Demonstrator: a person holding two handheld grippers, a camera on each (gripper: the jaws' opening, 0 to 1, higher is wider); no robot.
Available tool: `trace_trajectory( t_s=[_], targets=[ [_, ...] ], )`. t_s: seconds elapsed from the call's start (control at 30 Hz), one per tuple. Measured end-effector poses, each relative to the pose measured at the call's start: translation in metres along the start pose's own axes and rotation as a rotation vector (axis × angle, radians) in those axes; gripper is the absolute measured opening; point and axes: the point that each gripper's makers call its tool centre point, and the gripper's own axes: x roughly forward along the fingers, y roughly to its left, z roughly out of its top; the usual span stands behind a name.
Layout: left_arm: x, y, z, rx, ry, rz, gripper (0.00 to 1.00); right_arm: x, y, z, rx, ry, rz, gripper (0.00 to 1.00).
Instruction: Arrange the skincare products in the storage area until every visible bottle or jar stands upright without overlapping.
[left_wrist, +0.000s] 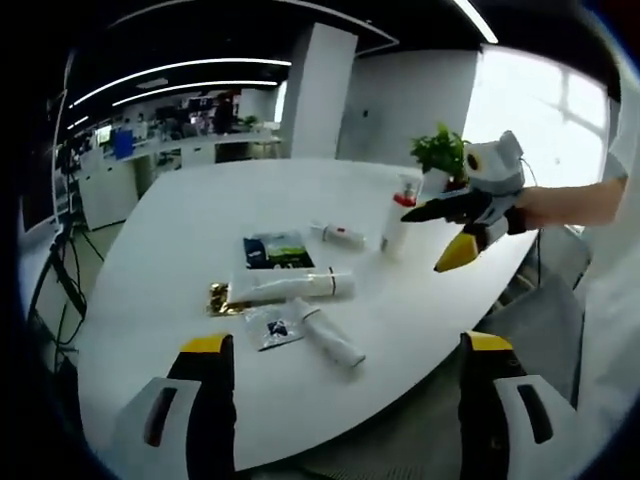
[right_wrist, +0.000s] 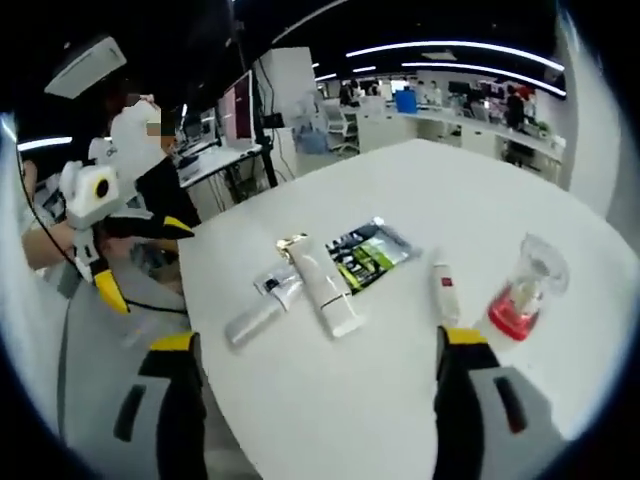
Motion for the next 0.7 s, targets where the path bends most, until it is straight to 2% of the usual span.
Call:
trace_trajectory(
  t_s=[0.23,0.5,0.67,0.7],
  targets=[
    [0.001,-0.002,-0.002,0.033,0.015,0.000,0.90,0.028,-0.006,0.013,-0.069,0.032,0.042,0.97],
    [0.001,0.002,-0.002,0.004,0.013,0.007,0.89,0.058,-0.007,0.027,-0.046,0.020,0.091,0.93],
    [0.001,0.004,-0.002,-0.005,0.011,0.015,0.89,0.080,-0.007,0.027,-0.088,0.058,0.118,0.91],
    [0.001,0.004,-0.002,-0.007,0.009,0.016,0.88,0.083,-0.009,0.029,-0.114,0.057,0.110,0.88]
  ],
)
